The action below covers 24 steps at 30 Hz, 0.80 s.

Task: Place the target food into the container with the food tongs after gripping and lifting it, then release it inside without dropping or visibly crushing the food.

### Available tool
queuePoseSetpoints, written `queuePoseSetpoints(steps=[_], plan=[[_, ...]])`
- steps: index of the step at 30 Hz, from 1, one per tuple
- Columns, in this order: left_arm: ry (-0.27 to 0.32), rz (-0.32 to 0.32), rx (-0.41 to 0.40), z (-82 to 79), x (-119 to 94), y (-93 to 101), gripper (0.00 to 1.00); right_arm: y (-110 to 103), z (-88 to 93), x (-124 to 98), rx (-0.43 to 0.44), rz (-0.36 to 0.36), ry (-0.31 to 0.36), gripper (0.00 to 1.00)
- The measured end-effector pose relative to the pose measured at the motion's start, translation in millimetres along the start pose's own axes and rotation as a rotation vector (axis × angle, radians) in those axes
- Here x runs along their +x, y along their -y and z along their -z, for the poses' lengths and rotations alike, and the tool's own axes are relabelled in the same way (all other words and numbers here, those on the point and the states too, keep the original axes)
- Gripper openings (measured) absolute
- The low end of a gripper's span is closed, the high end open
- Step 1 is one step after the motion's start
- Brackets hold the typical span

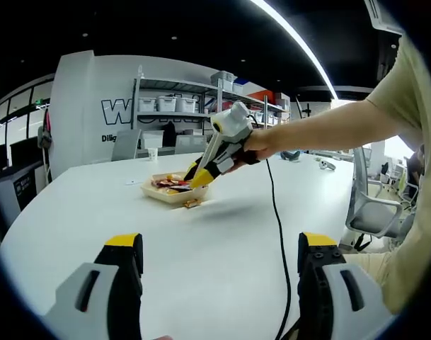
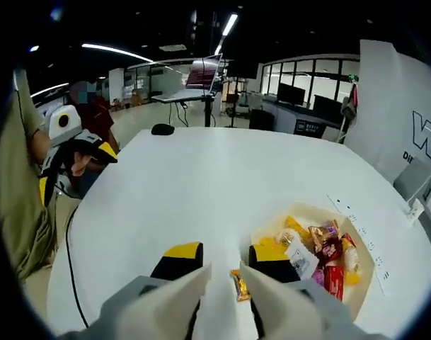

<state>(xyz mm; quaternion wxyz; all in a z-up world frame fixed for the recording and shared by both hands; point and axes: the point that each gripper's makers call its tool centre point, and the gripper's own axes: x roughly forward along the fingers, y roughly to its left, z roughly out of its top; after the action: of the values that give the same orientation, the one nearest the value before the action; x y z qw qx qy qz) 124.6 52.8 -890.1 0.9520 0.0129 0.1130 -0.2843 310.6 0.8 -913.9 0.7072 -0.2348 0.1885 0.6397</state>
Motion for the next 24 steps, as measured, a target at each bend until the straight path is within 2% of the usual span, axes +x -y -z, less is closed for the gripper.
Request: queuePoseSetpoints(steps=[12,24], plan=[[-0.003,-0.001,-0.001,1.3,-0.3,-0.7,0.89,5.0,16.2,6.5,-0.063,0.021,-0.048,0.22],[-0.007,-0.004,0.002,0.6,-1.6,-2.2,0.89,8.4,19.5,14.9,-0.090,0.027,-0.061,0.22]])
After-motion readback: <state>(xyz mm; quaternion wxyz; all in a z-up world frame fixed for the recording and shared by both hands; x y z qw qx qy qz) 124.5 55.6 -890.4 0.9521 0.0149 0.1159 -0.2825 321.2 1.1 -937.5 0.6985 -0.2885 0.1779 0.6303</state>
